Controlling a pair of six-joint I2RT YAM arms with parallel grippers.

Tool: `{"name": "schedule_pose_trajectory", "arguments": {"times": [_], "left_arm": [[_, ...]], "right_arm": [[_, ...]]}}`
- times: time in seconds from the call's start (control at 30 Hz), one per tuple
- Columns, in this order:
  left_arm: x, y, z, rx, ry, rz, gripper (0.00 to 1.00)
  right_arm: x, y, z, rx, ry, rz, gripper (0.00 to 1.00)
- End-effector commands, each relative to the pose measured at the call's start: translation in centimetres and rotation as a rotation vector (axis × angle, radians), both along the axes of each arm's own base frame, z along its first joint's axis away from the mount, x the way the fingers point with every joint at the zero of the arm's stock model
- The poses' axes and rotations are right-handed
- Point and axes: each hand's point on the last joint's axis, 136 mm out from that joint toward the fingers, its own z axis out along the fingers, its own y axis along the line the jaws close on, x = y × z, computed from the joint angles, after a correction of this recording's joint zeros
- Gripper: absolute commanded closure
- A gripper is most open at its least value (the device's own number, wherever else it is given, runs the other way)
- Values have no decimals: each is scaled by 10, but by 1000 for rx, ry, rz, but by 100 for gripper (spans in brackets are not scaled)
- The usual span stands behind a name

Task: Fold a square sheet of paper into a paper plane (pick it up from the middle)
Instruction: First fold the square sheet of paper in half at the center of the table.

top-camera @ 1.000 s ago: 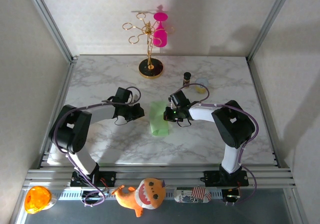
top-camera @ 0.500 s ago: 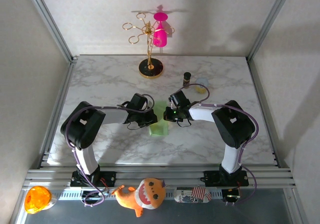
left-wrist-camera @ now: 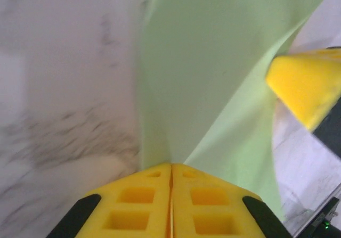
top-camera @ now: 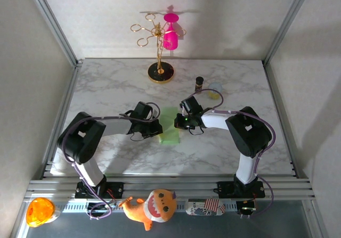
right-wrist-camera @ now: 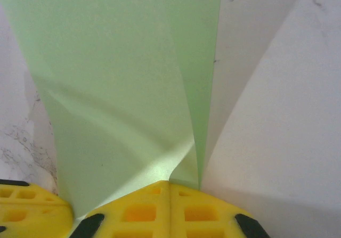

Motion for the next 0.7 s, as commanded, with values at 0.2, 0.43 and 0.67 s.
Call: {"name": "schedule_pose_trajectory", "arguments": {"times": [0.2,0.43,0.67], "left_arm": [[26,-17,50,-88,-142,77,92],[37,-19,20,-18,-88,101,93],[21,8,-16,82,-19,124,93]], "right_arm": [[-88,-123,-104,-544,312,-76,96],[-90,-123,-106,-534,320,-85,96],[-92,-124,-107,-536,323,-84,96]]}}
